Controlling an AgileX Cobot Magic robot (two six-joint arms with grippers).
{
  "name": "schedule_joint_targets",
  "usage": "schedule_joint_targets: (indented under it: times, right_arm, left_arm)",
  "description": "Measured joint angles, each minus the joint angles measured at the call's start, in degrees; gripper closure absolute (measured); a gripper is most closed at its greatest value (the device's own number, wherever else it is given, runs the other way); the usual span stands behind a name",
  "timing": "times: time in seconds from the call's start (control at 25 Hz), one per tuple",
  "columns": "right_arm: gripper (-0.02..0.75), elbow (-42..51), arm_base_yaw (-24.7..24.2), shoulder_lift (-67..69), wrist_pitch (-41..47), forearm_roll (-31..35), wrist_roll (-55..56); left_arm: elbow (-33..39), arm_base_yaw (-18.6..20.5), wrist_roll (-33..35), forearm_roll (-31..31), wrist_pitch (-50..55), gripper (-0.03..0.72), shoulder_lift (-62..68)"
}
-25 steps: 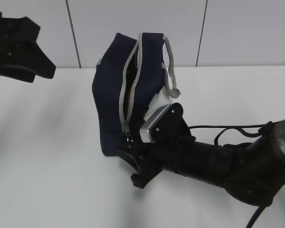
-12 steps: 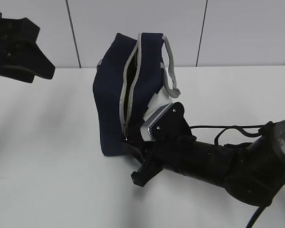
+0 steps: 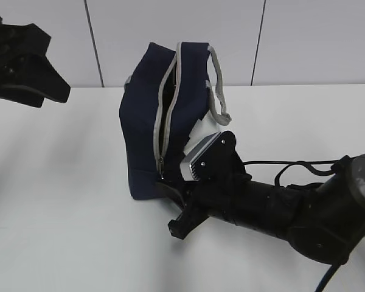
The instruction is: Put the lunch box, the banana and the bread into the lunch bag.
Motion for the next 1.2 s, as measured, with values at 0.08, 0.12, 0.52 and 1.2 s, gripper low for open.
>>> schedule_joint_targets:
  times: [0.08,0.12,0.52,1.2]
  right_arm:
    - [0.618,0.1,0.0,0.0,0.0,0.0,0.0]
    - [0.637,0.3,0.0,0.0,0.0,0.0,0.0]
    - [0.750,1.2,0.0,-0.3,0.0,0.4,0.0]
    - [0.724,1.2,0.0,-1.7,2.4,1.1,0.0]
  left_arm:
    - [0.0,0.0,0.0,0.0,0.0,0.338,0.0]
    - [0.0,0.0,0.0,0.0,0.0,0.338,0.0]
    - [0.0,0.0,0.0,0.0,0.0,0.338,0.0]
    - [0.0,0.0,0.0,0.0,0.0,0.346,0.0]
